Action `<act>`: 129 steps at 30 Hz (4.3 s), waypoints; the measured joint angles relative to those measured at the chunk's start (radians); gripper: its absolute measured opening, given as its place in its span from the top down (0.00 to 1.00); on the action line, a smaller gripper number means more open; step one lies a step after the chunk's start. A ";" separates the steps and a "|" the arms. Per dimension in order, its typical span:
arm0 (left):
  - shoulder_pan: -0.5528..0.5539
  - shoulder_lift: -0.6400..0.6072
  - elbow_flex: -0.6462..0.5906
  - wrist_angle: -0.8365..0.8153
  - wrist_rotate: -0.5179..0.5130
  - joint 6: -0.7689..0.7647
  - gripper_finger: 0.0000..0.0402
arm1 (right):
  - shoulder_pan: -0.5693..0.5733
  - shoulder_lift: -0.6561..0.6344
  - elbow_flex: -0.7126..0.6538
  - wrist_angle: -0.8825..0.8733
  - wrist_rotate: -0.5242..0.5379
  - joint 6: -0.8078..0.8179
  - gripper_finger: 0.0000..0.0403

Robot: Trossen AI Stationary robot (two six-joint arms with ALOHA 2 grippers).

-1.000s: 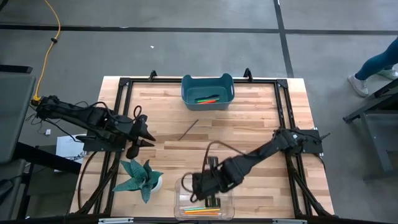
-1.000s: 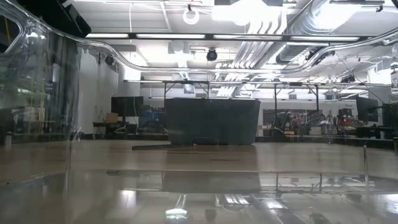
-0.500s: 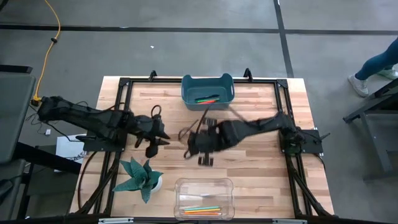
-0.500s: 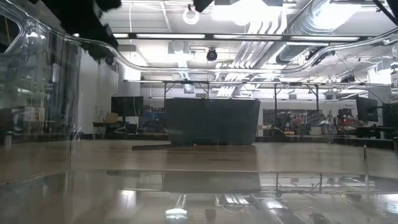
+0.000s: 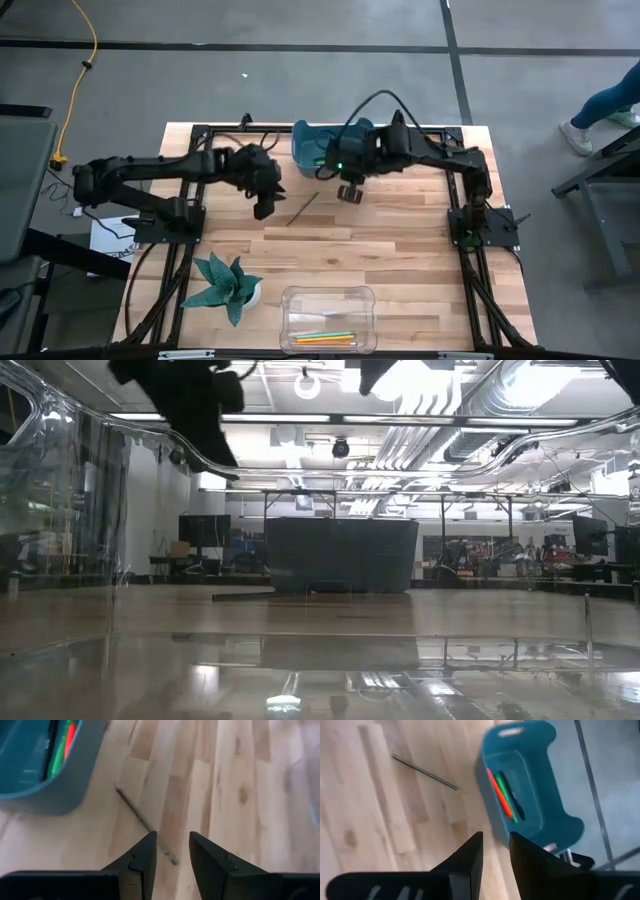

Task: Sort pens & pencils
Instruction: Put the black pencil into the transparent bin

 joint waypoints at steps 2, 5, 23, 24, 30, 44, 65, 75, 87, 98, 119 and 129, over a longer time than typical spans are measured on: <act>0.011 0.055 0.081 -0.095 -0.007 0.039 0.74 | -0.027 0.001 0.000 0.000 -0.016 -0.042 0.79; 0.026 0.145 0.204 -0.223 -0.025 0.070 0.74 | -0.071 0.001 0.000 0.000 -0.026 -0.106 0.79; 0.002 0.485 0.403 -0.323 -0.020 -0.067 0.74 | -0.436 -0.180 0.000 0.055 -0.233 -0.382 0.79; 0.002 0.496 0.403 -0.316 -0.025 -0.081 0.74 | -0.451 -0.189 0.000 0.057 -0.250 -0.389 0.79; -0.029 0.554 0.403 -0.298 -0.067 -0.177 0.74 | -0.525 -0.231 0.000 0.095 -0.381 -0.387 0.79; -0.059 0.644 0.403 -0.253 -0.122 -0.393 0.74 | -0.600 -0.239 0.000 0.100 -0.420 -0.407 0.79; -0.056 0.703 0.393 -0.253 -0.122 -0.408 0.74 | -0.620 -0.239 0.000 0.140 -0.492 -0.429 0.79; -0.056 0.703 0.371 -0.256 -0.097 -0.409 0.74 | -0.620 -0.238 0.000 0.141 -0.492 -0.432 0.79; -0.056 0.703 0.371 -0.255 -0.093 -0.409 0.74 | -0.619 -0.238 0.000 0.141 -0.497 -0.432 0.79; -0.056 0.703 0.371 -0.253 -0.099 -0.414 0.74 | -0.619 -0.238 0.000 0.141 -0.498 -0.432 0.79; -0.061 0.754 0.371 -0.203 -0.070 -0.423 0.74 | -0.619 -0.238 0.000 0.142 -0.499 -0.432 0.79; -0.063 0.761 0.371 -0.203 -0.071 -0.424 0.74 | -0.619 -0.238 0.000 0.145 -0.504 -0.432 0.79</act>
